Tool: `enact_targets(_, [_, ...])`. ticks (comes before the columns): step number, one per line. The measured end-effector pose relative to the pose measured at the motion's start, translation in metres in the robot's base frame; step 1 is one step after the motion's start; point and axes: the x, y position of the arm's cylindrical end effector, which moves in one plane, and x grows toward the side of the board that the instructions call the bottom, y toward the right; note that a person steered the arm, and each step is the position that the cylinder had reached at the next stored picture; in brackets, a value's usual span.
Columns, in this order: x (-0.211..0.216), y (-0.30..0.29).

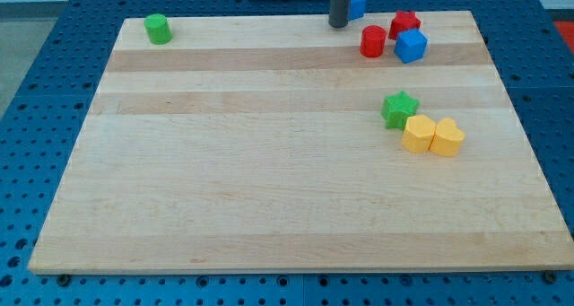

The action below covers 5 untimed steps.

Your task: Slightly move the triangle to the right side

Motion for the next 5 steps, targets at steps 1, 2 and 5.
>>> enact_targets(1, [0.000, -0.008])
enact_targets(2, [0.000, -0.029])
enact_targets(5, [-0.018, -0.030])
